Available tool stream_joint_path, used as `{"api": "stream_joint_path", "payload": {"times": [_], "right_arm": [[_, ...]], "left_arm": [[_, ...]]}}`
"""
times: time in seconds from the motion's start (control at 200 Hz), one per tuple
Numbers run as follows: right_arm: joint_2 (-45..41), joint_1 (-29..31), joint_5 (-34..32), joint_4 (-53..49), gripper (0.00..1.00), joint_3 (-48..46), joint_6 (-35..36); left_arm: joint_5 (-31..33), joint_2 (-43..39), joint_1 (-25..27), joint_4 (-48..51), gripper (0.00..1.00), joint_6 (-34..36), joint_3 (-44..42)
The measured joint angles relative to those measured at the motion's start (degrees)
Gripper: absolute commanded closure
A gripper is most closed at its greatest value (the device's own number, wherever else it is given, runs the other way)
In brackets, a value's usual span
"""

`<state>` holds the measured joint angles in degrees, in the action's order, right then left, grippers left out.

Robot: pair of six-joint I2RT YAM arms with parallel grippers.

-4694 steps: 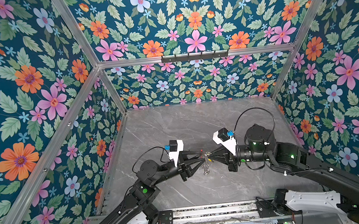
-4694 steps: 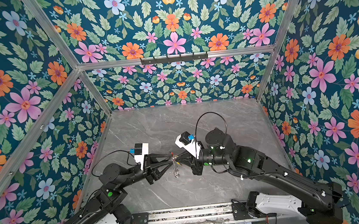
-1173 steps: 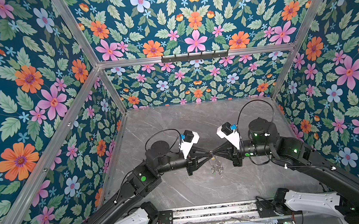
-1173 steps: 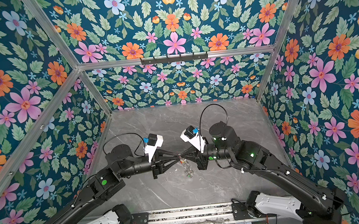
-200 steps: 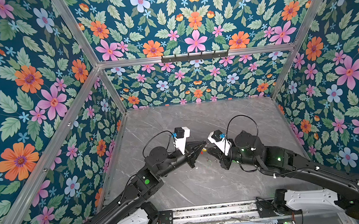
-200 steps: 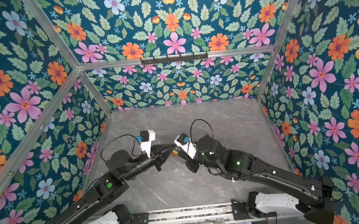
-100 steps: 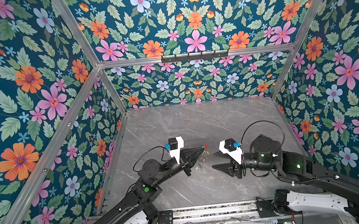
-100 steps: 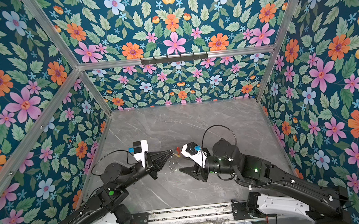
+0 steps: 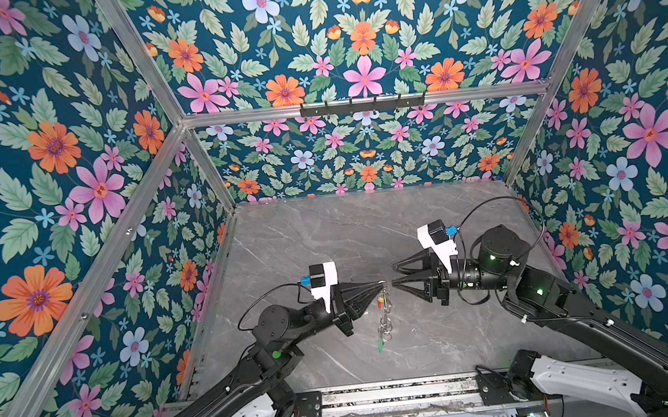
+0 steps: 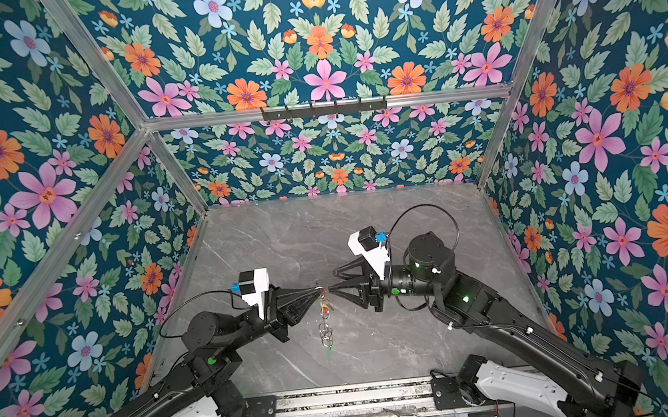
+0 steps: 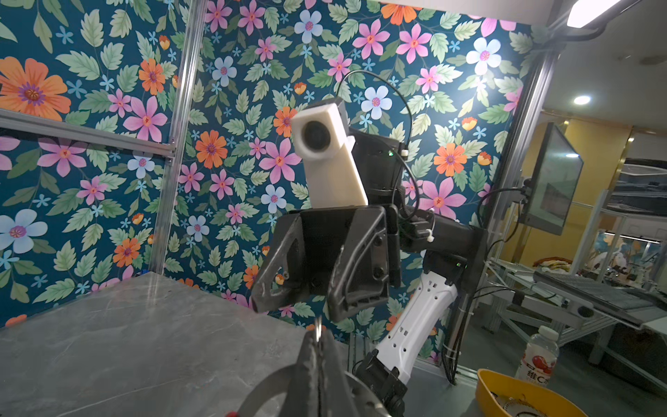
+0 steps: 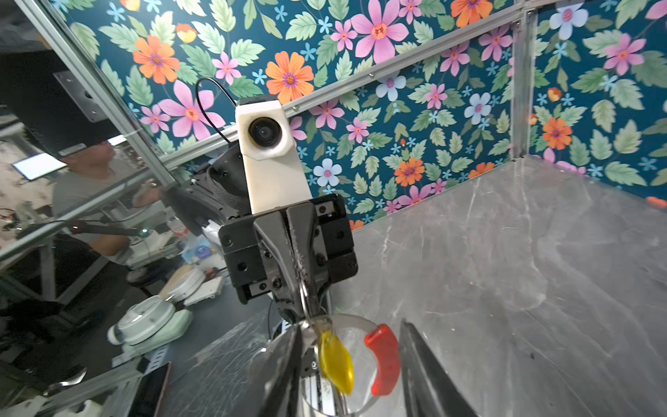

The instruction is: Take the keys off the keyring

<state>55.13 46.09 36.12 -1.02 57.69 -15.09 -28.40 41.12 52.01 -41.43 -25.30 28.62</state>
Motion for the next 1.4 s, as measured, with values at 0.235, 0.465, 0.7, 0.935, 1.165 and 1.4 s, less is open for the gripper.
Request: {"api": "stream_joint_path", "payload": {"times": [0.235, 0.465, 0.7, 0.935, 1.165, 1.4], "right_arm": [[1.6, 0.0, 4.8, 5.2, 0.65, -0.2, -4.3], [2.8, 0.6, 6.1, 5.9, 0.71, -0.4, -5.6], [3.4, 1.2, 6.2, 5.9, 0.75, -0.4, -5.7], [3.6, 1.2, 6.1, 6.3, 0.84, -0.4, -5.9], [4.0, 1.3, 6.0, 6.4, 0.91, -0.3, -6.0], [4.0, 1.3, 5.2, 6.2, 1.0, 0.0, -5.7]], "left_arm": [[0.2, 0.1, 0.0, -2.8, 1.0, -0.5, -1.0], [1.4, 0.2, 0.0, -4.0, 1.0, -1.3, -1.3], [1.6, 0.3, 0.0, -4.2, 1.0, -1.3, -1.5], [2.0, 0.2, 0.0, -4.3, 1.0, -1.3, -1.8], [2.6, 0.2, 0.0, -4.3, 1.0, -1.4, -1.8], [2.9, 1.0, 0.0, -5.0, 1.0, -2.4, -1.6]]}}
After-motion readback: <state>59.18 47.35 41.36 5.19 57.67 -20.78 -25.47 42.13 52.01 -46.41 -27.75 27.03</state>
